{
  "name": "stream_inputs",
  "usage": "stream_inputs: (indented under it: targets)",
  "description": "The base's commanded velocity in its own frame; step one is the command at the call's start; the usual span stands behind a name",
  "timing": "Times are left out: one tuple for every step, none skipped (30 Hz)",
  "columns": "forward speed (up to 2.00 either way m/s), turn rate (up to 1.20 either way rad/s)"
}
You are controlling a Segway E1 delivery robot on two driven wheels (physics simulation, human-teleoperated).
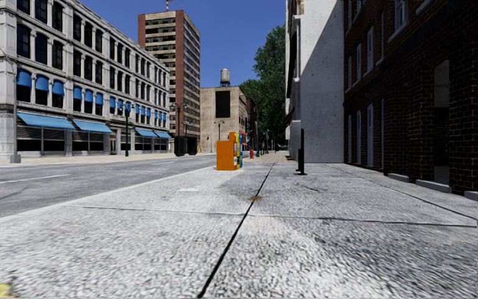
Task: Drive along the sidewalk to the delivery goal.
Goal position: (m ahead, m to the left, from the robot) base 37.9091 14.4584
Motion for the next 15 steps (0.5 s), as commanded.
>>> stream_inputs:
  targets:
    - [2.0,0.0]
    - [2.0,0.0]
    - [2.0,0.0]
    - [2.0,0.0]
    - [2.0,0.0]
    - [2.0,0.0]
    - [2.0,0.0]
    - [2.0,0.0]
    - [2.0,0.0]
    - [2.0,0.0]
    - [2.0,0.0]
    - [2.0,0.0]
    - [2.0,0.0]
    - [2.0,0.0]
    - [2.0,0.0]
